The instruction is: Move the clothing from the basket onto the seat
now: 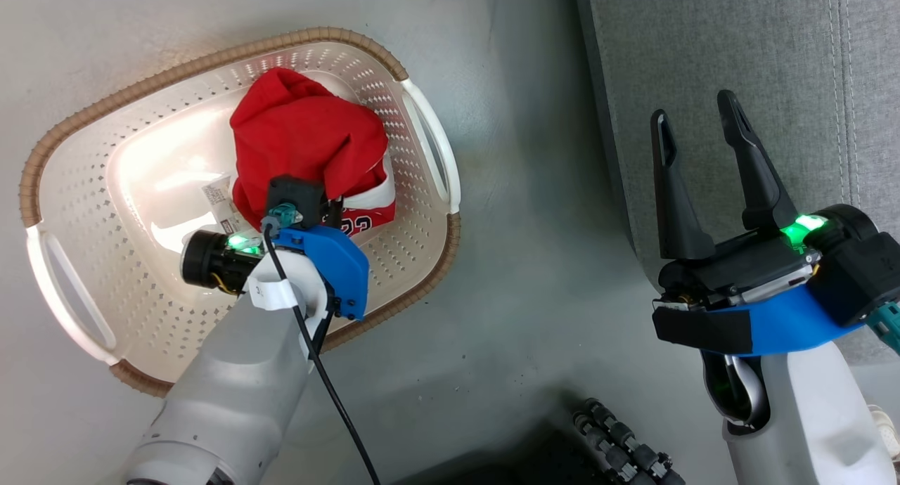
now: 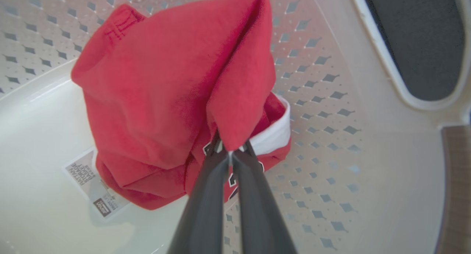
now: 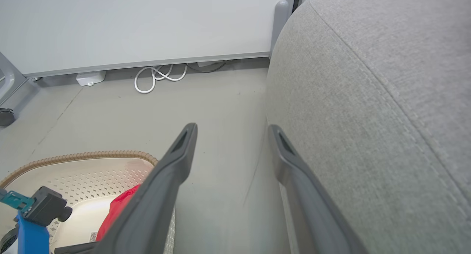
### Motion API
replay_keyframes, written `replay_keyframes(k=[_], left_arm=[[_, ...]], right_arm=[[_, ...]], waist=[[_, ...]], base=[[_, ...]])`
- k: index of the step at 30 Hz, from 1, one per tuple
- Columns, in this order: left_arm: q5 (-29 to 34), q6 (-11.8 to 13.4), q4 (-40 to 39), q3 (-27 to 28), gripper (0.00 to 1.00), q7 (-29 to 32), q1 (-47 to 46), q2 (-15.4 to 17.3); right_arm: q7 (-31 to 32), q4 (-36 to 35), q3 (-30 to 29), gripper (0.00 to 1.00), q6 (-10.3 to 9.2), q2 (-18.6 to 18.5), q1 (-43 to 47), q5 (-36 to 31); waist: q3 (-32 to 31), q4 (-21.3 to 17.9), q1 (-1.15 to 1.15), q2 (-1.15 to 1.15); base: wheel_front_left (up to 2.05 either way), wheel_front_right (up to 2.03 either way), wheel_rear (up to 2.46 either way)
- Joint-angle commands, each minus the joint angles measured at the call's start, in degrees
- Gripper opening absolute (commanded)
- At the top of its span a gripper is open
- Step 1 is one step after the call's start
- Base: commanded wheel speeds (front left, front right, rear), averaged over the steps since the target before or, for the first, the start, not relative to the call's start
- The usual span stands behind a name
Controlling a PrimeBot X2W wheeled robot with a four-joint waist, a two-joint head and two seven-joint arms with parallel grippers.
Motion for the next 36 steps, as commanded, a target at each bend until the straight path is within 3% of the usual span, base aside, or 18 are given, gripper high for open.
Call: replay_keyframes(k=[1, 15, 22, 36], left_arm=[[-0.43, 0.29, -0.67, -0.54, 0.0, 0.04, 0.42, -0.01], [-1.34, -0.16, -3.22, -3.05, 0.0, -1.84, 3.22, -0.05], [-1.09, -2.01, -6.78, -4.46, 0.0, -2.68, 7.18, -0.03], [4.0, -4.63, -20.34, 0.72, 0.0, -2.74, 17.91, 0.3]], right_arm=[[-0.2, 0.16, -0.16, 1.0, 0.01, 0.04, 0.04, -0.15], [-0.19, 2.14, -0.46, 1.0, 0.01, 0.02, 0.21, -1.61], [0.13, 4.81, -0.98, 1.0, 0.01, 0.01, 2.28, -3.07], [3.76, 7.76, -1.93, 1.0, 0.01, 0.0, 9.6, -3.93]], waist=[[-0.21, 0.16, 0.0, 0.0], [-7.46, 2.51, 0.0, 0.0], [-16.98, 5.06, 0.0, 0.0], [-37.5, 10.82, 0.0, 0.0]], base=[[0.0, 0.0, 0.0], [0.0, 0.0, 0.0], [0.0, 0.0, 0.0], [0.0, 0.0, 0.0]])
